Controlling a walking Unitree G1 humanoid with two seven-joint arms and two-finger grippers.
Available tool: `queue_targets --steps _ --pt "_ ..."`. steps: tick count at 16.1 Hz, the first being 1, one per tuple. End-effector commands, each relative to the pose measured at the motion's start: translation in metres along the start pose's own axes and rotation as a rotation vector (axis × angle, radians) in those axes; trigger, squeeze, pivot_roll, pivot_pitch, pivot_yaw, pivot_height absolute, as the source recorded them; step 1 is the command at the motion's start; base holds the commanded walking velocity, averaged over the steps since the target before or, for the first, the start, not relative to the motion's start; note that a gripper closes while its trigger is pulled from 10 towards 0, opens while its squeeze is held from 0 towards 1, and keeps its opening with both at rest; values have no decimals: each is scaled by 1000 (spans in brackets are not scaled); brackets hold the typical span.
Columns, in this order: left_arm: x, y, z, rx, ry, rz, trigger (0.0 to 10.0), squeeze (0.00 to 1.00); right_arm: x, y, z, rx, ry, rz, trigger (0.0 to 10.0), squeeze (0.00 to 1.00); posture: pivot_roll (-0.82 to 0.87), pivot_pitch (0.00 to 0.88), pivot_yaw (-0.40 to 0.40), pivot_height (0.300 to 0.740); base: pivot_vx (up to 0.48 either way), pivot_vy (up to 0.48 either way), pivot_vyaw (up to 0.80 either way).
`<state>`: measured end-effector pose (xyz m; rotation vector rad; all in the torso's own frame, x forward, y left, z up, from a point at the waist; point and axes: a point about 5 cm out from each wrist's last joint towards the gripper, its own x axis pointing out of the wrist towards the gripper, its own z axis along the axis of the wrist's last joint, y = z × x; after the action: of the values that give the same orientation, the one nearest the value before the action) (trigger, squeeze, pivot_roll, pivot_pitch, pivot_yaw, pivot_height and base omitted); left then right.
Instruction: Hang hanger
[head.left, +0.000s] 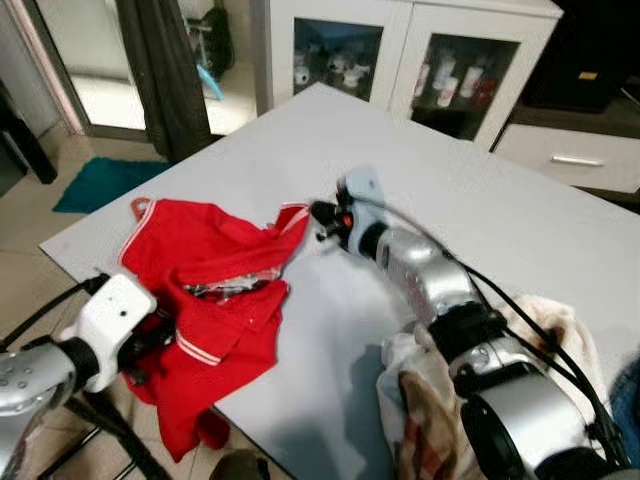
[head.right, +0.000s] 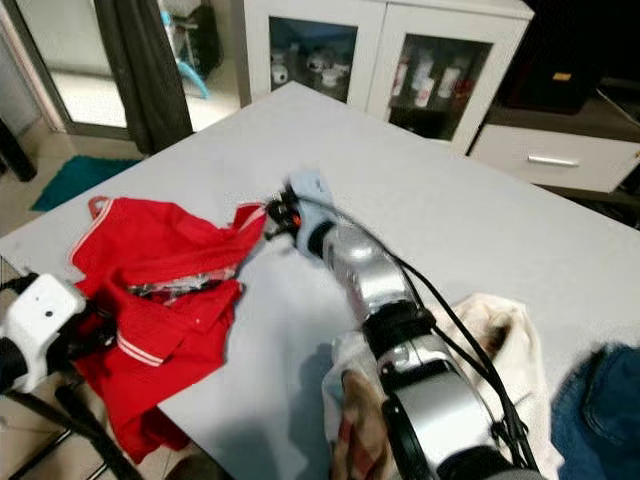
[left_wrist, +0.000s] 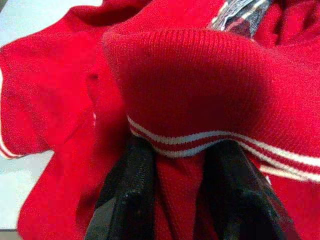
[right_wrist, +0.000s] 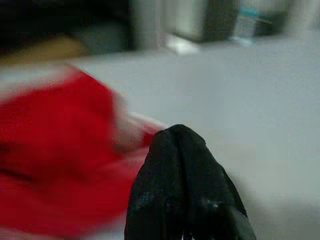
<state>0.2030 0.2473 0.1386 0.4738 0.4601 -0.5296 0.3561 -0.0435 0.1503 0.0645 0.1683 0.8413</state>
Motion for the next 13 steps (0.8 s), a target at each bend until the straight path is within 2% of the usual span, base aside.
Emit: queue_targets --steps 1,2,3,5,9,13 --pt "4 -2 2 1 -7 -10 10000 0 -2 6 11 15 -35 89 10000 0 163 43 -47 740 0 0 0" --pt "7 -3 2 -1 -12 -11 10000 0 -7 22 17 38 -42 251 10000 0 158 42 -48 740 0 0 0" --pt "7 -3 2 -1 -13 -10 10000 0 -8 26 17 45 -41 281 10000 0 158 42 -48 740 0 0 0" --pt "9 -3 3 -4 -23 -2 10000 0 -16 50 5 54 25 455 10000 0 160 42 -51 740 0 0 0" --pt "9 -1 1 -9 -22 13 10000 0 -19 75 -11 91 95 595 10000 0 171 40 -51 740 0 0 0" --pt "21 -3 4 -20 -39 5 10000 0 -14 99 -6 125 93 690 10000 0 177 37 -47 740 0 0 0"
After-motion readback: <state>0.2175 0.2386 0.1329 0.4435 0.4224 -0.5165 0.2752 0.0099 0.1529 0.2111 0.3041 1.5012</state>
